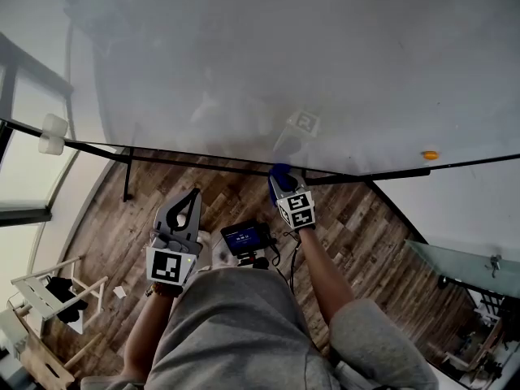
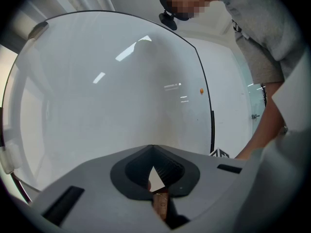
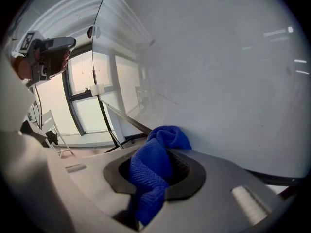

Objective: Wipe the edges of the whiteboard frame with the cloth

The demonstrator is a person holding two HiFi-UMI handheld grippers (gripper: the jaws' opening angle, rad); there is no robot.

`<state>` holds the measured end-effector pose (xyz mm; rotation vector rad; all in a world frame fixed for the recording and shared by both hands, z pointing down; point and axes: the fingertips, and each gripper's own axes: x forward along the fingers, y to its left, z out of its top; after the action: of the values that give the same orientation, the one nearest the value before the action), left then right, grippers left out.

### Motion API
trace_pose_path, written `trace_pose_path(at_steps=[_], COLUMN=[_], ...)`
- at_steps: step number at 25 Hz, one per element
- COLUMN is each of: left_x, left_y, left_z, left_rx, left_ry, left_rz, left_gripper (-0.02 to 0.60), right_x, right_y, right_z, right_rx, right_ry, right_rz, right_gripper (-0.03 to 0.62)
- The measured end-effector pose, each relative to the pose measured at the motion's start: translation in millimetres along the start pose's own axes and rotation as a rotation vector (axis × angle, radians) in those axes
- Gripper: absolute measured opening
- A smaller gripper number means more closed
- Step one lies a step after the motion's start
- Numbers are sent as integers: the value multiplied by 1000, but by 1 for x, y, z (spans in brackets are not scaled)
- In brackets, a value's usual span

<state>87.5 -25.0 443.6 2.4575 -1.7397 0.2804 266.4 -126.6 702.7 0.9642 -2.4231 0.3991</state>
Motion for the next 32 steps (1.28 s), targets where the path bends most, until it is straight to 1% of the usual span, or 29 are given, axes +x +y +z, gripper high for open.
trace_pose_path(at_steps=[5,10,15,20,23,28,32], left_x=[0,-7,-15,-30,-35,-43,-48], left_y=[2,24,39,57,62,65,77], left_z=[2,3,1,-4,-8,-9,-10], left_rx=[-5,-14,-8,-11,-10,-12,-9], left_ry=[-6,-23,-14,-1,2,2,7], left_rz=[-8,0,17,48,61,58,64], left_gripper=[8,8,8,8,8,8,8], right_x=[-1,7,15,25,29,34,40], right_y=[2,9,17,29,34,42,49], right_z=[2,3,7,11,13,18,20], right_rx=[14,16,16,53,53,54,61], right_ry=[28,42,48,31,32,34,41], right_rz=[-1,-21,-5,1,3,5,2], right_gripper=[94,94,94,94,94,94,94])
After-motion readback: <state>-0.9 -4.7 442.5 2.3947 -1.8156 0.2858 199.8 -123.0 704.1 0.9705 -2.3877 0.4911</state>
